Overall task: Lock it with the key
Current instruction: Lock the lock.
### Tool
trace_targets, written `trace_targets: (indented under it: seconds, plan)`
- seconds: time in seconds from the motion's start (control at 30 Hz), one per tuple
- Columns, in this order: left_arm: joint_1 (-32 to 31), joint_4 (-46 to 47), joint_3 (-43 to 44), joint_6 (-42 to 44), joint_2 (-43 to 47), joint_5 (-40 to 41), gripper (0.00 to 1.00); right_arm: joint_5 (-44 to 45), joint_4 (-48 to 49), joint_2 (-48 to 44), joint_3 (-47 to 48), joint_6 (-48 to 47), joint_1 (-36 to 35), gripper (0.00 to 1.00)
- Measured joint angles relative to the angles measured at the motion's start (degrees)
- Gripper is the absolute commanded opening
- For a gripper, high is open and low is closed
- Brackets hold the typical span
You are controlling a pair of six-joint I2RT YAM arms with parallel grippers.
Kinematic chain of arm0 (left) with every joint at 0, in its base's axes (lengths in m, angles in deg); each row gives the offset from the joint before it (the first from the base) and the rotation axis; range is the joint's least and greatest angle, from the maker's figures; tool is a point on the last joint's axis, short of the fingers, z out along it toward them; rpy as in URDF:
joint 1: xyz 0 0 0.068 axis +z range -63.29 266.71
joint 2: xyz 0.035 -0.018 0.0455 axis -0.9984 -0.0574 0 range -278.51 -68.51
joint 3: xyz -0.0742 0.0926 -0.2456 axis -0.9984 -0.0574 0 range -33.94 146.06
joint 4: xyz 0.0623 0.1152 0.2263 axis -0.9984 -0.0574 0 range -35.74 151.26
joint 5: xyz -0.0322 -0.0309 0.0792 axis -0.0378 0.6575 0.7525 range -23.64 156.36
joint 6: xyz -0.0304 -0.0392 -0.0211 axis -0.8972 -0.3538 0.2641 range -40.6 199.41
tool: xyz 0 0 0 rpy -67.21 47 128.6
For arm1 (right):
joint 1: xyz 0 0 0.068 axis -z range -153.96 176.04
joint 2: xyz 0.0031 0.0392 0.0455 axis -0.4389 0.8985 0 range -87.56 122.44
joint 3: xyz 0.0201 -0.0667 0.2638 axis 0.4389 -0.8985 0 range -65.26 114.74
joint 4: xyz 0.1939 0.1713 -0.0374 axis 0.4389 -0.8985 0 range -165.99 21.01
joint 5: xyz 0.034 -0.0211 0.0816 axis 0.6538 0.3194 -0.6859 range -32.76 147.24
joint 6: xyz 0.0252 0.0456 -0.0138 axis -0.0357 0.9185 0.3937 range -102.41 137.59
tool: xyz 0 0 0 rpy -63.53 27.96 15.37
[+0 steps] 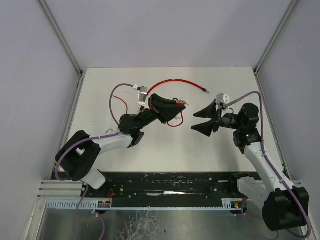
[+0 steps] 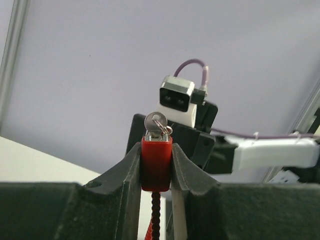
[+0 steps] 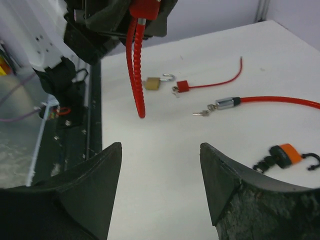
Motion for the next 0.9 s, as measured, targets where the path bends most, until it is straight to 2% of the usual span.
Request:
trace_targets:
  seconds: [0.1, 0.27, 0.37, 0.5, 0.8, 0.87, 0.9]
  plan:
    - [-0.24, 1.27, 0.04, -7.85, -0.68, 3.78, 0.0, 1.11, 13.53, 4.07, -0.98, 13.86, -2.89, 0.67]
    - [-1.51, 1.44, 0.04, -13.81, -2.36, 9.18, 0.0, 3.96, 30.36, 5.42, -3.72, 28.11, -4.92, 0.63]
    - [-2.75, 1.49, 0.04, -14.99, -3.1, 11.65, 0.0, 5.49, 35.06, 5.35, -5.51, 32.54, -5.73, 0.59]
    - [-3.63, 1.62, 0.26, -15.54, -4.35, 13.42, 0.0, 7.04, 35.47, 5.29, -6.05, 33.79, -6.78, 0.54]
    - [-4.66, 1.73, 1.03, -15.52, -5.57, 15.02, 0.0, 9.33, 34.97, 5.35, -6.1, 34.12, -8.48, 0.14]
    - [-4.81, 1.88, 1.03, -15.45, -5.57, 15.23, 0.0, 9.68, 34.77, 5.38, -6.14, 34.18, -8.52, 0.01]
    - [-4.94, 2.05, 1.03, -15.32, -5.57, 15.37, 0.0, 9.99, 34.67, 5.38, -6.21, 34.27, -8.52, 0.0]
